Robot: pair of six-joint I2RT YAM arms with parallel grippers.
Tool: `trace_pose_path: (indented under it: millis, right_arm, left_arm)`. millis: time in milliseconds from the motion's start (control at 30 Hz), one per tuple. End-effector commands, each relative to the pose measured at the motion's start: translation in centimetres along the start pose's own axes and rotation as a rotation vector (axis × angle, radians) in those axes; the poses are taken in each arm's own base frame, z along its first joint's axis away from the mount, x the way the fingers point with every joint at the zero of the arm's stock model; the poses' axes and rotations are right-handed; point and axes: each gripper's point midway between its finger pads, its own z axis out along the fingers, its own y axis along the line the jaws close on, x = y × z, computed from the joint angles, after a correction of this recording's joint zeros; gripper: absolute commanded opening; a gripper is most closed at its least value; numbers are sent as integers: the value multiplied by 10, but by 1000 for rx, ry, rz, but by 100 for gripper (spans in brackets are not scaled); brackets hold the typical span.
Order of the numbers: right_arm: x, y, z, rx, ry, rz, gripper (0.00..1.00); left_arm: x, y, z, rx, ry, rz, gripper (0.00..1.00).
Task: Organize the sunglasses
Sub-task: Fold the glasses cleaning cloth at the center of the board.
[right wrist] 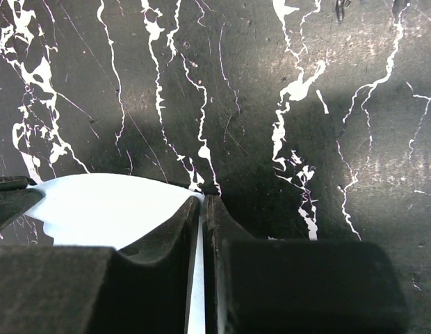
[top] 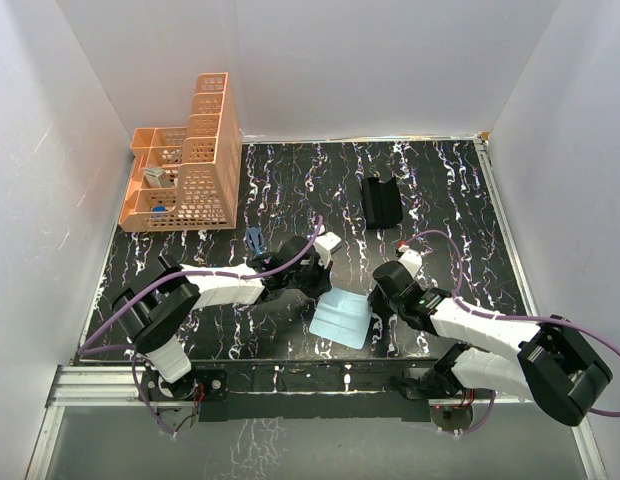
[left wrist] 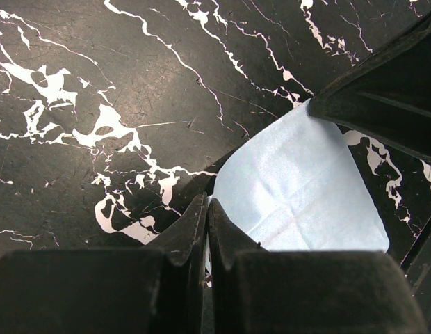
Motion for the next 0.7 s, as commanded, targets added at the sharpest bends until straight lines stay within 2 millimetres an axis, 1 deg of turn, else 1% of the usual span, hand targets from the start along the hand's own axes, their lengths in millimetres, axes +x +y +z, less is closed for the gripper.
trace_pose_path:
  millis: [0,100,367,533,667]
  right_arm:
    - [7,-12,3,32,11,-14,6]
    - [8,-12,4,32,14,-15,0]
    - [5,-10,1,22,4,-21,0]
    - [-3,-6,-6,15,-11,-26,0]
    - [-12,3,-14,-18,-32,-39,0]
  left_arm:
    - [-6,-5,-4,21,-15,8,0]
    - [-5,-5,-4,21,-13,9,0]
    - [-3,-5,-3,21,-7,7,0]
    - [-4,-5,-3,21,-11,6,0]
    - [-2,-3,-4,13,-14,4,0]
